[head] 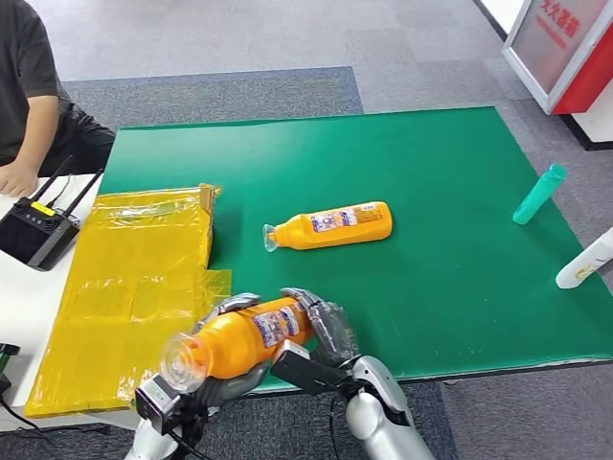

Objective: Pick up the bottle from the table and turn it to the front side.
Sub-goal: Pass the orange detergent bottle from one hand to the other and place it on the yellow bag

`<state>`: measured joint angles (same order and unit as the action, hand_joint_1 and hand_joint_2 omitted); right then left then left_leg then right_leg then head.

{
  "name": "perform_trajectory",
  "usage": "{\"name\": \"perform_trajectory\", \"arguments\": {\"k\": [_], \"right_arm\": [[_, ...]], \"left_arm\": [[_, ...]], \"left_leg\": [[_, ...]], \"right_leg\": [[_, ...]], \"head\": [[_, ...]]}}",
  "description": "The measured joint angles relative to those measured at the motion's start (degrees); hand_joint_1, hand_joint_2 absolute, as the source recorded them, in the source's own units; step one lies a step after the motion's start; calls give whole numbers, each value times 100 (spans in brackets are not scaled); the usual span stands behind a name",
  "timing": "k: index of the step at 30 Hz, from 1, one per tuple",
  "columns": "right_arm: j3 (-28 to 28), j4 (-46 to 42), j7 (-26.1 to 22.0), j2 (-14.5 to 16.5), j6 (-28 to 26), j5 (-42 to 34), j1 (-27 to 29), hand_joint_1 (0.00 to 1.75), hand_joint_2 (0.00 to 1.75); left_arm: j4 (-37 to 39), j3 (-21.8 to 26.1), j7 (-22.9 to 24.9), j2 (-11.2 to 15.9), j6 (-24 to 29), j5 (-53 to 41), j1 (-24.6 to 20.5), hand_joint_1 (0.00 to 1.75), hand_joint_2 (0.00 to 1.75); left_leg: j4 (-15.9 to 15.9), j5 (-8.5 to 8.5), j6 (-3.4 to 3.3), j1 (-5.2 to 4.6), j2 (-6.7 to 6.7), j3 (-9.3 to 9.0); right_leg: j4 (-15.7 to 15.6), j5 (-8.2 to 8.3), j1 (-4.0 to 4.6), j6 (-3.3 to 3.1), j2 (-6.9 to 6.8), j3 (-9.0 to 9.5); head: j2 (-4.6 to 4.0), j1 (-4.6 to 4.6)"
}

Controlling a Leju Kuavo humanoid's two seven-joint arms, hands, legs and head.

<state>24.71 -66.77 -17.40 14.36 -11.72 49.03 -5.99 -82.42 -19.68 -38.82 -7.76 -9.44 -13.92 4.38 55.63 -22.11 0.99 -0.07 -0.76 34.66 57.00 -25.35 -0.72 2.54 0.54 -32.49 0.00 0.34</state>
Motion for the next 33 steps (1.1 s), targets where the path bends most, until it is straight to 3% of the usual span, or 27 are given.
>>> {"name": "perform_trajectory", "arguments": {"k": [1, 4, 5, 12, 16, 21, 27, 33], "right_arm": [[-22, -36, 2, -6, 2, -4, 42, 146, 175], [-104, -208, 1, -34, 14, -17, 201, 24, 175], [-129, -280, -4, -43, 20, -10, 261, 2, 175], [-225, -949, -61, -66, 56, 82, 661, 0, 175], [-275, -1437, -50, -91, 100, 105, 898, 0, 175], [-410, -1874, 37, -100, 202, 83, 1142, 0, 175], [-602, -2198, 55, -122, 257, 17, 1359, 0, 175], [-987, -2336, -10, -111, 477, -186, 1534, 0, 175]], "left_arm": [[0, -15, -1, -23, 77, -103, 1, 175, 175], [-25, 12, -4, -178, 242, -520, 6, 175, 175], [-46, 43, -2, -242, 305, -694, 9, 175, 175], [-304, 503, 171, -498, 1291, -2109, 98, 175, 175], [-547, 794, 570, -547, 2059, -3047, 183, 175, 175], [-823, 1152, 1481, -590, 3102, -4719, 282, 175, 175], [-1116, 1524, 1849, -633, 3382, -5327, 370, 175, 175], [-1445, 2074, 3007, -648, 3860, -7173, 466, 175, 175]], "left_leg": [[0, 0, 0, 0, 0, 0], [0, 0, 0, -1, 0, 1], [0, -1, -1, -1, 0, 2], [0, 0, 1, 2, 1, 2], [0, -1, 1, 4, 1, 2], [0, -1, 1, 3, 1, 2], [0, -1, 1, 3, 1, 2], [0, -1, 1, 3, 1, 2]], "right_leg": [[0, 0, 0, 0, 0, 0], [0, 0, 0, 0, 0, 1], [0, 0, -1, 0, 0, 1], [0, -1, 2, -1, 1, -5], [0, -2, 4, -2, 1, -4], [0, -2, 3, -2, 0, -5], [0, -2, 3, -2, 1, -5], [0, -2, 4, -3, 1, -3]], "head": [[0, 0], [0, 0], [0, 0], [0, -1], [0, 1], [0, 0], [0, 1], [0, 1]]}}
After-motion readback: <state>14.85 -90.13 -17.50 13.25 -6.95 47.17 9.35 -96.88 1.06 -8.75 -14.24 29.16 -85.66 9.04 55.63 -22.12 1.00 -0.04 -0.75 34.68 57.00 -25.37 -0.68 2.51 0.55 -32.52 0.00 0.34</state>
